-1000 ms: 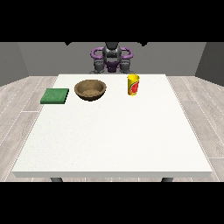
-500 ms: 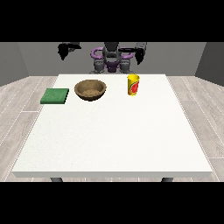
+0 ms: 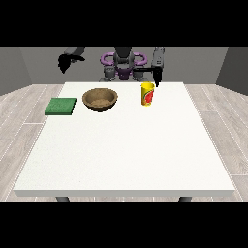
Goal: Pick the cup and pour the ball into the bowl, then pick the bowl and place it on the pad
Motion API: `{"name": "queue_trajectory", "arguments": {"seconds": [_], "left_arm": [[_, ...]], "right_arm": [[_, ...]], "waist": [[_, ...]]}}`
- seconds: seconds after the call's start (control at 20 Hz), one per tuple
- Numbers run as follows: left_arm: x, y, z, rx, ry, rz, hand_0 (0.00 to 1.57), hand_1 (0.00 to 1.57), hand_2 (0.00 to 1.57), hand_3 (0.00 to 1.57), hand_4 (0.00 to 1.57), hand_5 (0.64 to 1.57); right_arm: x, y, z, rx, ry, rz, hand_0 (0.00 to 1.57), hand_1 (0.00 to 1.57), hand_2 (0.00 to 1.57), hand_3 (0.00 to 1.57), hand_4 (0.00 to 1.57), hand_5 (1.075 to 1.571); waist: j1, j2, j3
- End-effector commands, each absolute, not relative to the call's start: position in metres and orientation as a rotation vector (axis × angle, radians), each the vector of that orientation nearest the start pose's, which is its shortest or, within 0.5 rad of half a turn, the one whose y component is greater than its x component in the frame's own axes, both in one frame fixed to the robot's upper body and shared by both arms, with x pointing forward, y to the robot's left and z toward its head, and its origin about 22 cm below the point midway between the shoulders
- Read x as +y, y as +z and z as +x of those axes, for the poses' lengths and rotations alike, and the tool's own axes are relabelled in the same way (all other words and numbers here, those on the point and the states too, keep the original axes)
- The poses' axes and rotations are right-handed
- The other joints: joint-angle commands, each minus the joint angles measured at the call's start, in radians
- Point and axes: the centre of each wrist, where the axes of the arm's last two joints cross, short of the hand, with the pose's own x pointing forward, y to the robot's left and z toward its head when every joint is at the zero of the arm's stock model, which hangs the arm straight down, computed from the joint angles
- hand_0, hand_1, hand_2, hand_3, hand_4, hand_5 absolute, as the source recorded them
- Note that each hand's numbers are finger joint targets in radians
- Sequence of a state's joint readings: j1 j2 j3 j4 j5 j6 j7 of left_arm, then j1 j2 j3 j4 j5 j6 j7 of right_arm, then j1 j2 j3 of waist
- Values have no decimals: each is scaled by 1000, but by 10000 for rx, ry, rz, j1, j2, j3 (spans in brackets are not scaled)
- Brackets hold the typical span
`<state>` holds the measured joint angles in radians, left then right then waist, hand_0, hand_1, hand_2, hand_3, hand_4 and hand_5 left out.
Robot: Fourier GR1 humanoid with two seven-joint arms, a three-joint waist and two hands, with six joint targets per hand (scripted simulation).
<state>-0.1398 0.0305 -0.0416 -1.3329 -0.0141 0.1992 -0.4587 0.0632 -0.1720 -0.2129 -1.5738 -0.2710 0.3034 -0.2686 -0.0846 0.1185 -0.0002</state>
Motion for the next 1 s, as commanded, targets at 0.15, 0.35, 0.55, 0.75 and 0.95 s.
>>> {"name": "queue_trajectory", "arguments": {"seconds": [0.15, 0.35, 0.55, 0.75, 0.95], "left_arm": [[237, -48, 303, -19254, 279, 2135, 0, 0, 0, 0, 0, 1450], [226, -60, 305, -19293, 81, 2403, 0, 0, 0, 0, 0, 1499], [200, -83, 301, -18725, -40, 3257, 758, 758, 0, 0, 0, 1453], [216, -103, 290, -18809, -861, 4726, 1296, 1296, 1571, 1571, 1148, 1561], [213, -113, 289, -18301, -1513, 4913, 1309, 1309, 1571, 1571, 1211, 1550]], "right_arm": [[-344, 2, 226, -18572, -209, 1314, 0, 0, 0, 0, 270, 1571], [-377, -5, 224, -18758, -189, 1227, 0, 0, 0, 0, 241, 1570], [-364, 8, 235, -18595, 106, 1672, 0, 0, 0, 0, 271, 1567], [-395, 30, 228, -19008, 290, 1713, 0, 0, 0, 0, 217, 1570], [-388, 17, 220, -18302, -224, 1539, 0, 0, 0, 0, 310, 1569]], "waist": [[-285, 272, -1], [-303, 488, 2], [-773, 585, -1], [-1136, 797, -1], [-792, 125, -3]]}}
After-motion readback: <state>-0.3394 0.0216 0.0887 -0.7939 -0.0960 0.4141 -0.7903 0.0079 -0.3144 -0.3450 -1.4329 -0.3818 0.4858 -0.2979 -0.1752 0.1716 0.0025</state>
